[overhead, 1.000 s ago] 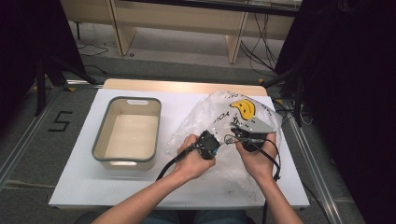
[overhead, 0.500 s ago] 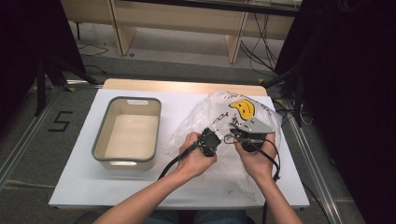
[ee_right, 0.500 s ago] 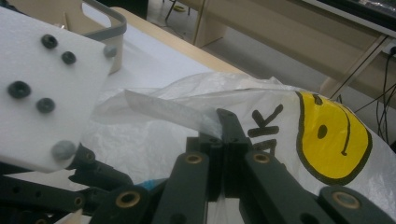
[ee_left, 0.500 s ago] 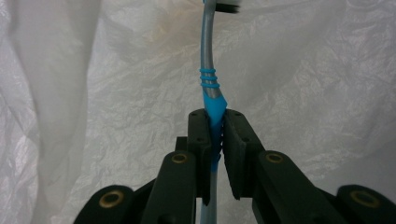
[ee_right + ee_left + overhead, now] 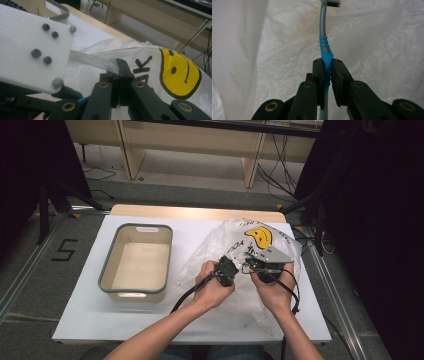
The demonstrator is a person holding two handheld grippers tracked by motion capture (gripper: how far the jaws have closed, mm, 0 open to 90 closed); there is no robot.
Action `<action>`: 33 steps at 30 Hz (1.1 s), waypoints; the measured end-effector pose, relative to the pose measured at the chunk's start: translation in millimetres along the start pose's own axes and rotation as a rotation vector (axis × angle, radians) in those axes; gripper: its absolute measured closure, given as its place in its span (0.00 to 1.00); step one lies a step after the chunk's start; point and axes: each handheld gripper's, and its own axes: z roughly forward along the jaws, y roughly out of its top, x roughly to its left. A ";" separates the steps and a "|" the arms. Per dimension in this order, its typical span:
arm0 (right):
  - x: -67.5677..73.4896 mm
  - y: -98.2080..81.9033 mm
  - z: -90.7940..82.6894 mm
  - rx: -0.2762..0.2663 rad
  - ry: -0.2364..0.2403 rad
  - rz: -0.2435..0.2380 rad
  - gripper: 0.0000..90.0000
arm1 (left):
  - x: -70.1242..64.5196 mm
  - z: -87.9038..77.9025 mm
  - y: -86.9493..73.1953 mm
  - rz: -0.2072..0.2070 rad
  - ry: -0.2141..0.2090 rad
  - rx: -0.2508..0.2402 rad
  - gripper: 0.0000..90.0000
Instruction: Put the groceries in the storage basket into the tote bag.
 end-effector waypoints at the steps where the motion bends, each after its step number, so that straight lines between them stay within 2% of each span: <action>1: 0.4 0.1 0.1 -0.002 0.000 -0.002 1.00 | 0.2 0.4 0.2 0.000 0.002 0.001 0.90; 19: -1.0 0.9 -1.2 -0.005 0.004 0.006 1.00 | -1.4 10.6 1.8 0.005 0.023 -0.032 0.90; 33: -4.0 -1.7 -0.6 0.001 0.003 0.015 1.00 | -0.7 21.6 2.3 0.044 0.035 -0.033 0.90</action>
